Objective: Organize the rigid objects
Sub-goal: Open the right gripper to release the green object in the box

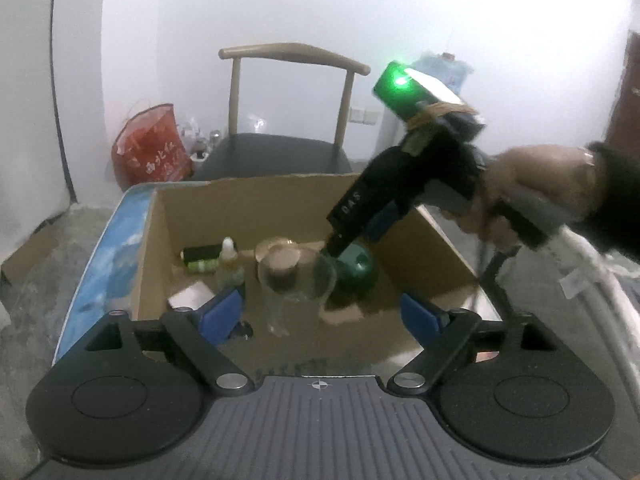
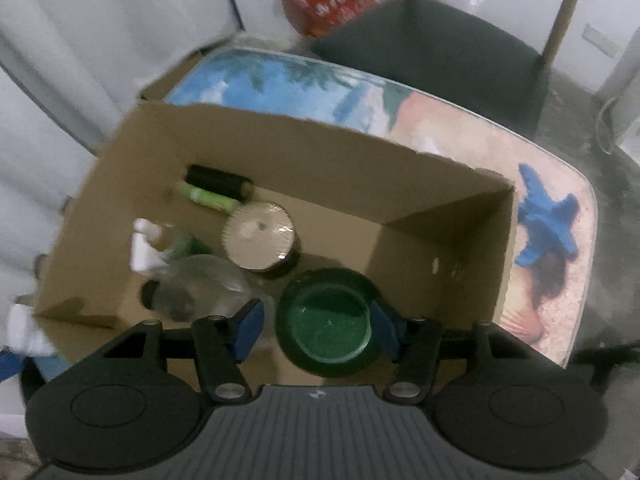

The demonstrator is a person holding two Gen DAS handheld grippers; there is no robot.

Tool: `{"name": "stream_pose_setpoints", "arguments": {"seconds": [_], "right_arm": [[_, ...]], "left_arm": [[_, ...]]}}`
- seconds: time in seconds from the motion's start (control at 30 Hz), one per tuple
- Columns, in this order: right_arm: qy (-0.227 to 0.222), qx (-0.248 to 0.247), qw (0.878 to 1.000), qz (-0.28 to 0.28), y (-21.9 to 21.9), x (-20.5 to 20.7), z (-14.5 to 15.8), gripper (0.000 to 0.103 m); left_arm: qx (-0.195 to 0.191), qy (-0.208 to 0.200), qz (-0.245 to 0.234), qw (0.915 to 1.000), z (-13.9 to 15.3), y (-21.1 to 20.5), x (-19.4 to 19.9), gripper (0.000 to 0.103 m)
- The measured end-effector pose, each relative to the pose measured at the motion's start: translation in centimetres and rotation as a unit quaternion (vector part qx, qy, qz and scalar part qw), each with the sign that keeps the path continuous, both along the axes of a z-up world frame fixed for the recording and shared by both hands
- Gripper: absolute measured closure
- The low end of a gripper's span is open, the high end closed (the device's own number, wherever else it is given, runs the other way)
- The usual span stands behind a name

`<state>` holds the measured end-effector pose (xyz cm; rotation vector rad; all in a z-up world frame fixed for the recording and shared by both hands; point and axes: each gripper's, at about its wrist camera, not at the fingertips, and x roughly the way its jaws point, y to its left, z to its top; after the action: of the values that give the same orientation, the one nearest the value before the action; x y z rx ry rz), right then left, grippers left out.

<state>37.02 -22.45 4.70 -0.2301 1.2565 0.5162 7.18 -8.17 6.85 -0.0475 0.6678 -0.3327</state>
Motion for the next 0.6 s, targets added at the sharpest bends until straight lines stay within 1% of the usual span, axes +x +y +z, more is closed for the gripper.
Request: {"name": "stream_pose_setpoints", "arguments": {"seconds": [0.07,0.17,0.2,0.23,0.3,0.4,0.53,0.6], "right_arm": [[0.004,-0.017,1.0,-0.005,0.3,0.1,-0.6,0.042],[0.011,-0.041,0.999,-0.01,0.7,0.2,-1.6,0.042],[0.02,-0.043,0.999,-0.014,0.7,0.3,-1.9,0.042],[0.026,-0.046,0.998,-0.018,0.8,0.4,-2.2,0.039],[0.025,-0.052,0.998,-0.019,1.1,0.3,-2.4,0.039],[0.038,-0.049,0.998,-0.029,1.1,0.4,-2.7,0.039],[0.051,-0.061,0.996,-0.037,1.1,0.4,-3.9,0.039],[0.053,-0.061,0.996,-0.04,1.1,0.3,-4.5,0.039]], "left_arm": [[-0.007,-0.004,-0.003,1.0,-0.2,0.7,0.3,0.015],[-0.008,-0.011,-0.004,0.9999,-0.6,1.3,0.8,0.015],[-0.008,-0.014,-0.005,0.9999,-0.6,1.4,0.7,0.015],[-0.009,-0.016,-0.005,0.9998,-0.7,1.5,1.0,0.015],[-0.016,-0.02,-0.008,0.9996,-0.8,2.0,1.7,0.015],[-0.024,-0.027,-0.009,0.9993,-1.0,2.8,3.0,0.015],[-0.03,-0.022,-0.01,0.9993,-1.7,3.8,5.0,0.015],[-0.034,-0.017,-0.009,0.9992,-1.9,4.0,5.2,0.015]]}}
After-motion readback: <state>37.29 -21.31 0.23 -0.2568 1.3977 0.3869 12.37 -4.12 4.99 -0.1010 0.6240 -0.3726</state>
